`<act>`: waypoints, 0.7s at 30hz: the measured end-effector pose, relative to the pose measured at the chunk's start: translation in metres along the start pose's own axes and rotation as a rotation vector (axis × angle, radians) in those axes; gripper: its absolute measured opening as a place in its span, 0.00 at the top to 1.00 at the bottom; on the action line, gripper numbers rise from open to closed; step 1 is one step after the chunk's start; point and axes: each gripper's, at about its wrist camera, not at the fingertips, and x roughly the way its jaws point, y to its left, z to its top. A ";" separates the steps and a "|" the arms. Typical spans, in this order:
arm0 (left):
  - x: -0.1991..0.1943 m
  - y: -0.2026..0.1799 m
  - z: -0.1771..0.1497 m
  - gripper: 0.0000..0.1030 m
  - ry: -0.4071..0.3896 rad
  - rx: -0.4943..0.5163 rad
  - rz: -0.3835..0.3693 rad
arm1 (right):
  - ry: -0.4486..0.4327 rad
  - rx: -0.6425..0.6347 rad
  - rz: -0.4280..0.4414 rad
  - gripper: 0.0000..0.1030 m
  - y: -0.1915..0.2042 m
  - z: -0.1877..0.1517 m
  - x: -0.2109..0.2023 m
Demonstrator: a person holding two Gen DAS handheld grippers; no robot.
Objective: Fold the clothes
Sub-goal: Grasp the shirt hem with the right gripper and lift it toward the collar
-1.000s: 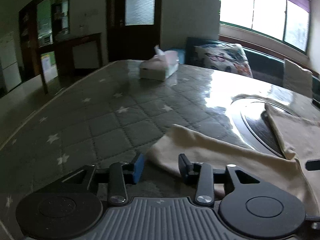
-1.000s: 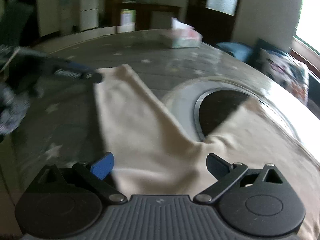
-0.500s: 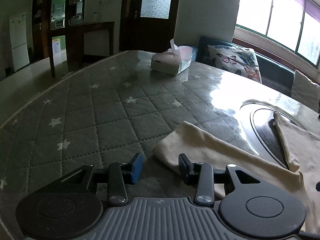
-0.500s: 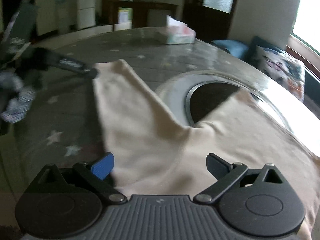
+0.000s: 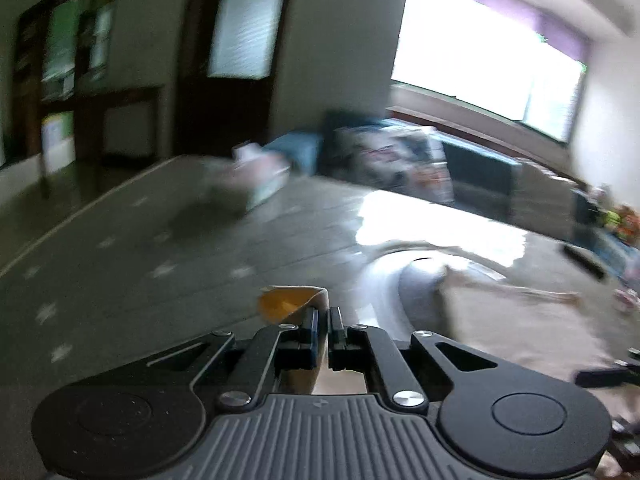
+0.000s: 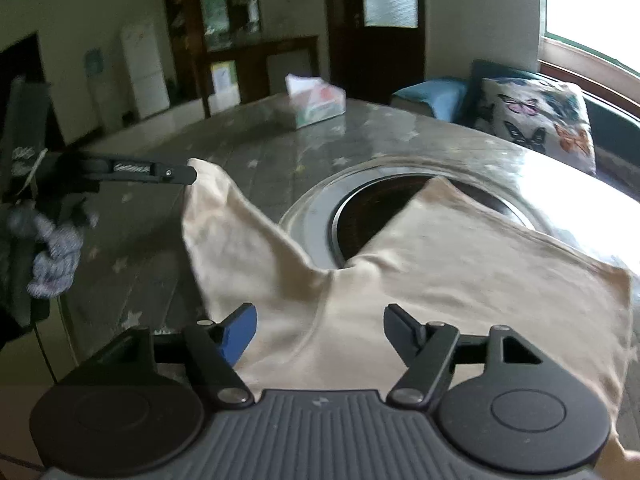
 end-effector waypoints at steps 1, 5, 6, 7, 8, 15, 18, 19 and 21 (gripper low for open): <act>-0.004 -0.012 0.002 0.96 -0.010 0.024 -0.032 | -0.010 0.018 -0.004 0.35 -0.006 0.000 -0.005; -0.019 -0.062 0.001 0.96 -0.031 0.115 -0.178 | -0.051 0.102 -0.015 0.43 -0.030 -0.003 -0.025; -0.022 -0.075 0.000 0.96 -0.036 0.138 -0.215 | -0.060 0.130 -0.016 0.46 -0.038 -0.005 -0.030; -0.023 -0.087 -0.002 0.96 -0.033 0.166 -0.250 | -0.068 0.162 -0.017 0.46 -0.046 -0.007 -0.034; -0.023 -0.099 -0.006 0.95 -0.025 0.199 -0.285 | -0.076 0.194 -0.018 0.48 -0.054 -0.010 -0.039; -0.006 -0.166 -0.053 0.95 0.112 0.409 -0.409 | -0.073 0.405 -0.003 0.55 -0.102 -0.036 -0.051; 0.001 -0.180 -0.069 0.93 0.160 0.482 -0.419 | -0.055 0.430 0.002 0.55 -0.107 -0.044 -0.045; 0.002 -0.182 -0.074 0.93 0.168 0.495 -0.419 | -0.050 0.438 0.003 0.55 -0.108 -0.046 -0.043; 0.002 -0.182 -0.080 0.91 0.189 0.510 -0.422 | -0.035 0.446 0.010 0.55 -0.109 -0.049 -0.037</act>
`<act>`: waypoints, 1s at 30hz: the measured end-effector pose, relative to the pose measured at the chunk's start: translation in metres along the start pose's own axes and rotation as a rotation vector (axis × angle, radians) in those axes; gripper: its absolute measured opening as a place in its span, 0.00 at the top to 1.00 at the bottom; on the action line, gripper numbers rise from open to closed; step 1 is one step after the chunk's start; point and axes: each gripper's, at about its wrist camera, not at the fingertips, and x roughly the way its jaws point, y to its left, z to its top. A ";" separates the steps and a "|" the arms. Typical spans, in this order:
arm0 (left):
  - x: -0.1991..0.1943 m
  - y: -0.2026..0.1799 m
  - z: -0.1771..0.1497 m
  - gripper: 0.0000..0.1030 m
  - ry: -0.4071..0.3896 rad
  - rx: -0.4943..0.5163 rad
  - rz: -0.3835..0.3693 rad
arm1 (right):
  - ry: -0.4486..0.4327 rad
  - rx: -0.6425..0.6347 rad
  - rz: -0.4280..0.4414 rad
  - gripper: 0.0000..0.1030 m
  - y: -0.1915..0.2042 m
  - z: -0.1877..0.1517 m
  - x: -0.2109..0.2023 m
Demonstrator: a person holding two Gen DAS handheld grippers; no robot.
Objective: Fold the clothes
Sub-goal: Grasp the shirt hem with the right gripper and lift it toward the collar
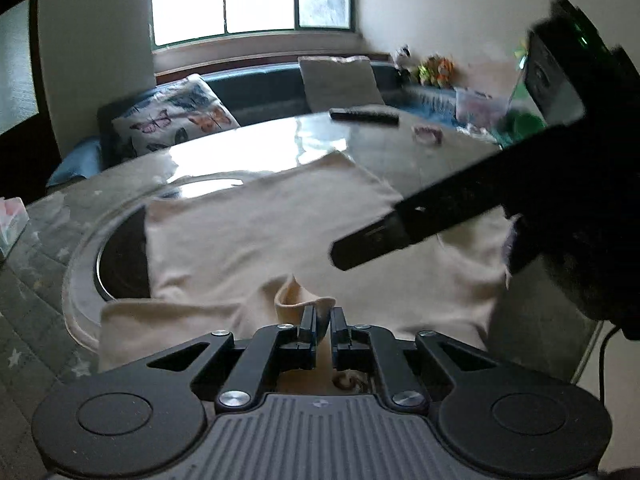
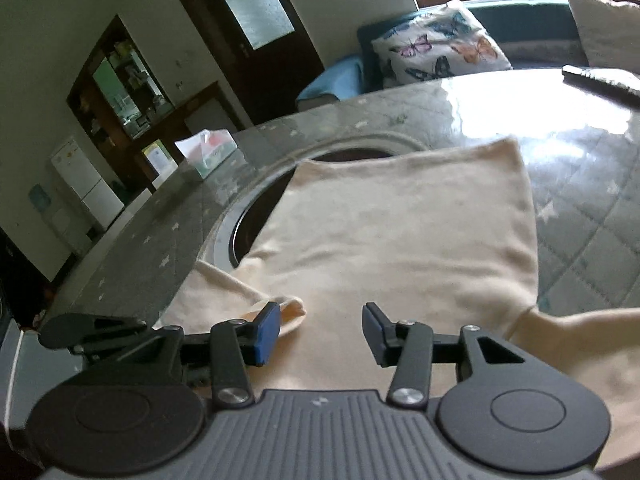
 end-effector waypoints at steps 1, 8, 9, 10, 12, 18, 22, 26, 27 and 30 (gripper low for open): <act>-0.001 0.000 -0.002 0.90 0.003 0.005 0.001 | 0.011 -0.003 0.004 0.55 0.002 -0.001 0.004; -0.034 0.025 -0.013 0.56 -0.047 0.017 0.082 | 0.065 -0.043 0.010 0.55 0.021 -0.005 0.029; -0.039 0.032 -0.016 0.49 -0.049 -0.002 0.111 | 0.067 -0.049 0.005 0.55 0.024 -0.005 0.032; -0.044 0.040 -0.018 0.47 -0.050 -0.022 0.140 | 0.070 -0.052 0.001 0.55 0.026 -0.005 0.035; -0.052 0.057 -0.024 0.46 -0.048 -0.073 0.195 | 0.075 -0.060 -0.008 0.55 0.030 -0.005 0.040; -0.063 0.089 -0.045 0.36 0.009 -0.179 0.285 | 0.080 -0.128 -0.060 0.75 0.047 -0.007 0.051; -0.061 0.088 -0.056 0.28 0.033 -0.210 0.274 | 0.079 -0.135 -0.073 0.93 0.052 -0.005 0.049; -0.051 0.086 -0.056 0.22 0.041 -0.223 0.261 | 0.040 -0.170 -0.071 0.94 0.061 0.004 0.035; -0.049 0.085 -0.055 0.22 0.043 -0.221 0.260 | 0.021 -0.190 -0.069 0.94 0.066 0.008 0.029; -0.040 0.082 -0.054 0.22 0.049 -0.212 0.266 | -0.034 -0.240 -0.066 0.94 0.080 0.023 0.012</act>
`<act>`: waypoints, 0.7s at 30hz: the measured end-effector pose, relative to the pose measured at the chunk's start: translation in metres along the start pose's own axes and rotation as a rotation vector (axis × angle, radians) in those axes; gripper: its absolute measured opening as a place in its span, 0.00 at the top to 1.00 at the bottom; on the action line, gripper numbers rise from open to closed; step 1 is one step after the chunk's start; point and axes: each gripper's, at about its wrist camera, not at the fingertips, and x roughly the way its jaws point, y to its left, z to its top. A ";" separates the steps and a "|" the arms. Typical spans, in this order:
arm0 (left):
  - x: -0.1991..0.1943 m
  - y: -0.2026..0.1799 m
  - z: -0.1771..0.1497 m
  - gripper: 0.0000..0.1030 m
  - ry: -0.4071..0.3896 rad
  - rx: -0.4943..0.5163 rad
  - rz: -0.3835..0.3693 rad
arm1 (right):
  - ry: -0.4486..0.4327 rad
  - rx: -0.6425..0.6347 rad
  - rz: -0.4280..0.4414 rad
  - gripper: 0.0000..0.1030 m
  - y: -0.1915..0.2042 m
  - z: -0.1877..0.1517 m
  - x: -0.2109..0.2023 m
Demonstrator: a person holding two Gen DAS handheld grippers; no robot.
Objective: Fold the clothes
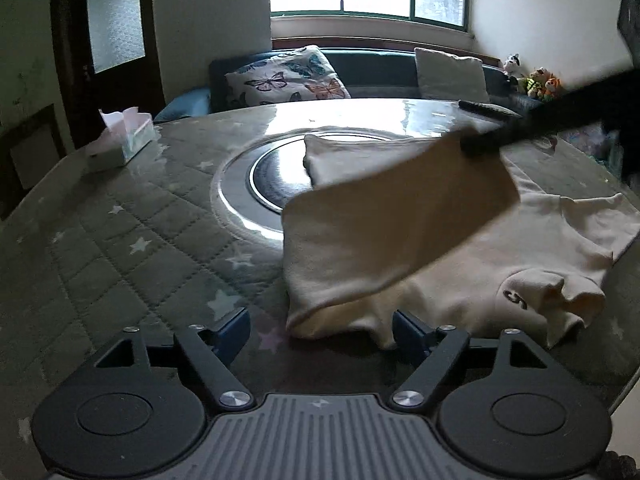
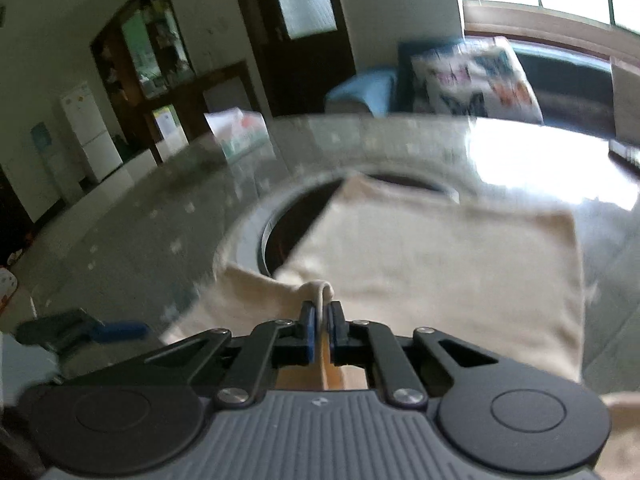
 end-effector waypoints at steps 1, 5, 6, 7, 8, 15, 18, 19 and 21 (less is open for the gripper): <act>0.003 -0.002 0.000 0.22 0.001 0.004 0.004 | -0.015 -0.013 -0.002 0.94 0.003 0.005 -0.005; 0.008 -0.006 -0.001 0.22 0.010 0.018 0.019 | -0.086 -0.084 -0.021 0.95 0.015 0.029 -0.028; 0.007 -0.006 -0.002 0.22 0.009 0.022 0.021 | -0.103 -0.103 -0.031 0.96 0.018 0.034 -0.034; 0.006 -0.006 -0.002 0.22 0.006 0.026 0.024 | -0.119 -0.123 -0.043 0.96 0.020 0.038 -0.040; 0.006 -0.006 -0.002 0.22 0.004 0.031 0.026 | -0.132 -0.138 -0.054 0.96 0.021 0.041 -0.045; 0.003 -0.007 -0.004 0.22 -0.003 0.052 0.047 | -0.156 -0.172 -0.157 0.97 0.012 0.036 -0.074; 0.002 -0.006 -0.004 0.22 -0.002 0.054 0.054 | -0.122 -0.128 -0.199 0.96 -0.003 0.021 -0.074; 0.002 -0.006 -0.005 0.22 -0.002 0.055 0.056 | -0.107 -0.109 -0.206 0.96 -0.008 0.015 -0.073; 0.001 -0.006 -0.005 0.22 -0.003 0.059 0.063 | -0.078 -0.073 -0.220 0.96 -0.020 0.003 -0.068</act>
